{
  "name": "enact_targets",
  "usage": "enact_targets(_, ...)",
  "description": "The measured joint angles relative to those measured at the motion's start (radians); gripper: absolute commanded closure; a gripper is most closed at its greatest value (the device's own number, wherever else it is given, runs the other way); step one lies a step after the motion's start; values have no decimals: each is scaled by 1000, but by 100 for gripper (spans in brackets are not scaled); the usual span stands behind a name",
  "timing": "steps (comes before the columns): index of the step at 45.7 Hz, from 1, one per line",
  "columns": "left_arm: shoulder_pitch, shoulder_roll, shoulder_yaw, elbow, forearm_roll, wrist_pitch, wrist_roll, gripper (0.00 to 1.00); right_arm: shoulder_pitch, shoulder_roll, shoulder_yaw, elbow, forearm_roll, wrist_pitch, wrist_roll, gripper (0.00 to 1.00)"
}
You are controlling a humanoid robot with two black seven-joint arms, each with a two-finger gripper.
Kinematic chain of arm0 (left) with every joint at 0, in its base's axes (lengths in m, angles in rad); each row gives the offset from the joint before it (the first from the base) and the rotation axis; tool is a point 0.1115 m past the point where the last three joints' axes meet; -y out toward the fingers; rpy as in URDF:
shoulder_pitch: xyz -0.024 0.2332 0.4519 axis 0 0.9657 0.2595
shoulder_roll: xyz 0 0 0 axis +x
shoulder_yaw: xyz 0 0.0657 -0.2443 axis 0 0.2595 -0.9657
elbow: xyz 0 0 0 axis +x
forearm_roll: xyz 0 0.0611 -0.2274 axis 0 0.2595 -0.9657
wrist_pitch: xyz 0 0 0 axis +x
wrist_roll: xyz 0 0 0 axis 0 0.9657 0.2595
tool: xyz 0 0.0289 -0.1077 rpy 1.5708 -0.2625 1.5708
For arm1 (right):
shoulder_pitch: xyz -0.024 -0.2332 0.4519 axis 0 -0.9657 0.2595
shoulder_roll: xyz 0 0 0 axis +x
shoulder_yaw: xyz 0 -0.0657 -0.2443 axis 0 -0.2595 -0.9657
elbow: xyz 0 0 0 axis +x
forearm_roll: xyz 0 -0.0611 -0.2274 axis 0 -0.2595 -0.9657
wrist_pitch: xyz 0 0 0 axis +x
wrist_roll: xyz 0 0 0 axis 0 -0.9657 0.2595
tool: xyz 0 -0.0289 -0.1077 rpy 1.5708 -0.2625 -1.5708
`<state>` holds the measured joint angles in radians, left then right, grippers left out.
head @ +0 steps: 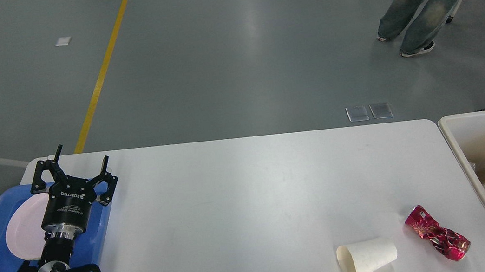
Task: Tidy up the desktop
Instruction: 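Lift the foil tray and drop it into the white bin, then move the right gripper out of the bin toward the paper cup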
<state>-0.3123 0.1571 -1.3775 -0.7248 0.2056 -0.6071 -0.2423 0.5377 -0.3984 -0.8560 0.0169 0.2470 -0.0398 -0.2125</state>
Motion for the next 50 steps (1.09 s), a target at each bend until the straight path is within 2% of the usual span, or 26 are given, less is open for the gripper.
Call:
enact_targets(9, 0, 0, 0, 0, 0, 0, 0, 4, -21, 22, 4, 2, 0, -6, -1, 100)
enact_targets(10, 0, 0, 0, 0, 0, 0, 0, 4, -22, 23, 5, 3, 0, -6, -1, 86)
enact_targets(11, 0, 0, 0, 0, 0, 0, 0, 4, -22, 23, 5, 3, 0, -6, -1, 65)
enact_targets(12, 0, 0, 0, 0, 0, 0, 0, 4, -22, 23, 5, 3, 0, -6, -1, 36)
enact_targets(14, 0, 0, 0, 0, 0, 0, 0, 4, -22, 23, 3, 3, 0, -8, 1, 8)
enact_targets(15, 0, 0, 0, 0, 0, 0, 0, 4, -22, 23, 2, 3, 0, -10, 2, 0)
enact_targets(36, 0, 0, 0, 1, 0, 0, -1, 4, 3, 12, 1, 40, -4, -10, 7, 0)
enact_targets(42, -1, 0, 0, 1, 0, 0, 0, 4, 103, -48, -8, 152, -23, -1, 7, 0)
enact_targets(50, -1, 0, 0, 0, 0, 0, 0, 4, 395, -150, -50, 440, -193, 37, 4, 0)
